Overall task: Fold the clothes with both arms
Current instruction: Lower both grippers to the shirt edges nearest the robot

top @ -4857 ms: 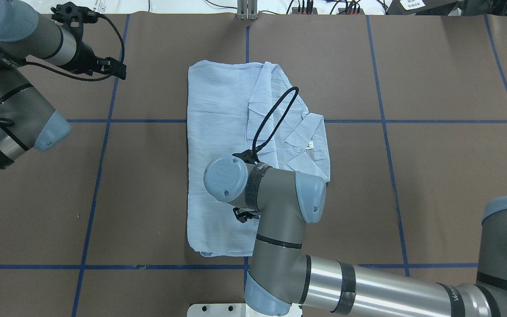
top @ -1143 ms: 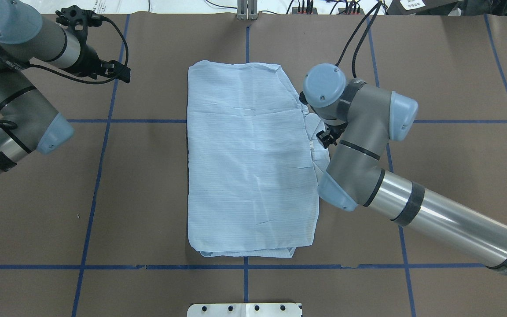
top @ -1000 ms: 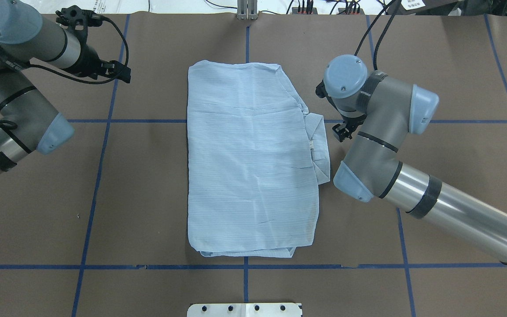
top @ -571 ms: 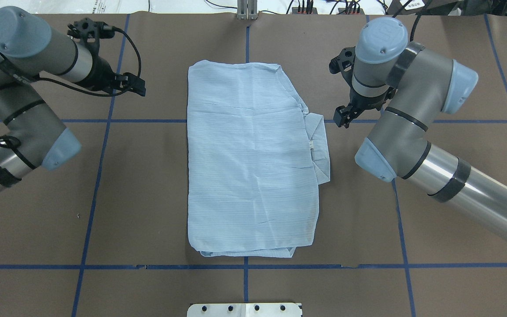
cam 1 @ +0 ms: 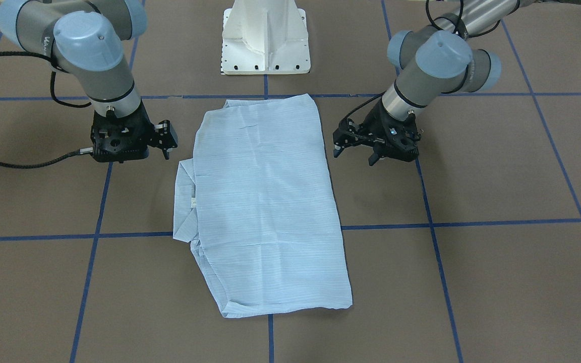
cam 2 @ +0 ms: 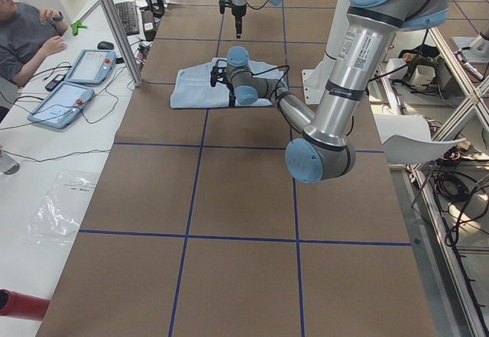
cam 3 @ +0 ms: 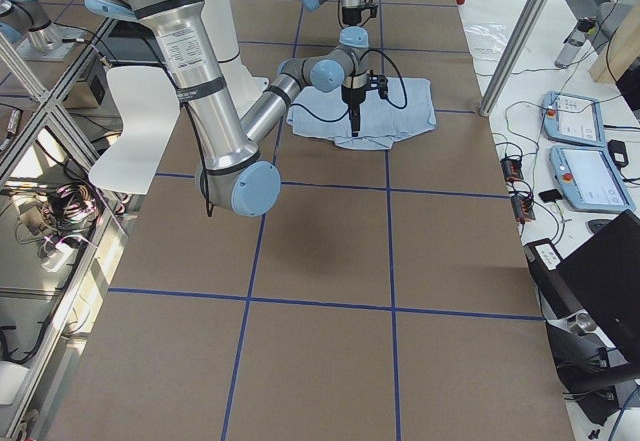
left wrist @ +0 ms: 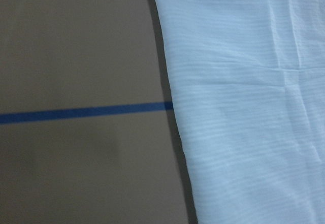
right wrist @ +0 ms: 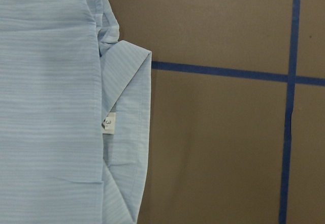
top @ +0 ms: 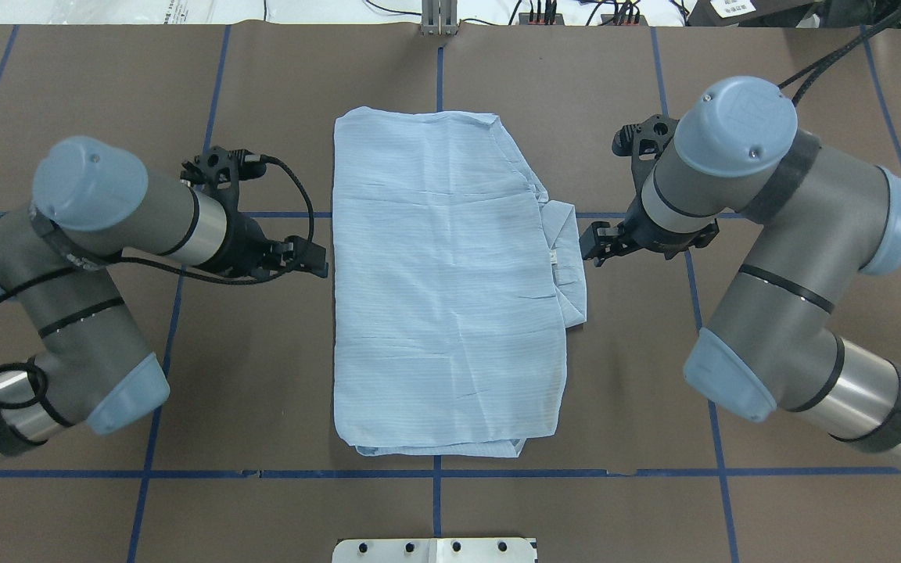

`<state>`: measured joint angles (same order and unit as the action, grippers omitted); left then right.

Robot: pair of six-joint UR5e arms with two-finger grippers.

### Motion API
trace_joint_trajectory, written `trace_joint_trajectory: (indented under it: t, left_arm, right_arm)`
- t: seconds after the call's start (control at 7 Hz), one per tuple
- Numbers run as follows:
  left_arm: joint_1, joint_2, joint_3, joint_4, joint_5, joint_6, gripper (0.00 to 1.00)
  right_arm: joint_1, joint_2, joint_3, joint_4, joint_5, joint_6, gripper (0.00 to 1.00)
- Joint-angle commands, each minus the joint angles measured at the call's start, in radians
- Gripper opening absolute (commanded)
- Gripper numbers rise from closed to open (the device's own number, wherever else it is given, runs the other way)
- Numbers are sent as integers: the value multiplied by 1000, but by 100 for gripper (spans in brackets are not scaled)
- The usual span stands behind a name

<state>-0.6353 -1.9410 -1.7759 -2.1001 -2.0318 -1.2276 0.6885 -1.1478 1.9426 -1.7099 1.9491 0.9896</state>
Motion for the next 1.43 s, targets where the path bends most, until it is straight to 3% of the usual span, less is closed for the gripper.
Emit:
trace_joint_trajectory:
  t: [0.0,0.14,0.57,0.71,0.86,1.29]
  left_arm:
    - [142,48,-62,20,112,-105,100]
    - [199,47,-62,20,140,-162,100]
    - [301,45,-62,70,212,-208,100]
    - [315,42,-62,72,225,-233,94]
    - [322,37,-63,72,225,-257,64]
    - [325,25,-71,72,225,-259,7]
  right_arm:
    - [-82,-108,38,203,-15,191,100]
    - [-101,-204,35,384,-36,225,100]
    - [-128,-217,36,398,-61,270,100]
    - [-135,-217,35,398,-64,273,100]
    - [-136,-217,35,398,-64,273,100]
    - [-138,-219,35,397,-64,273,100]
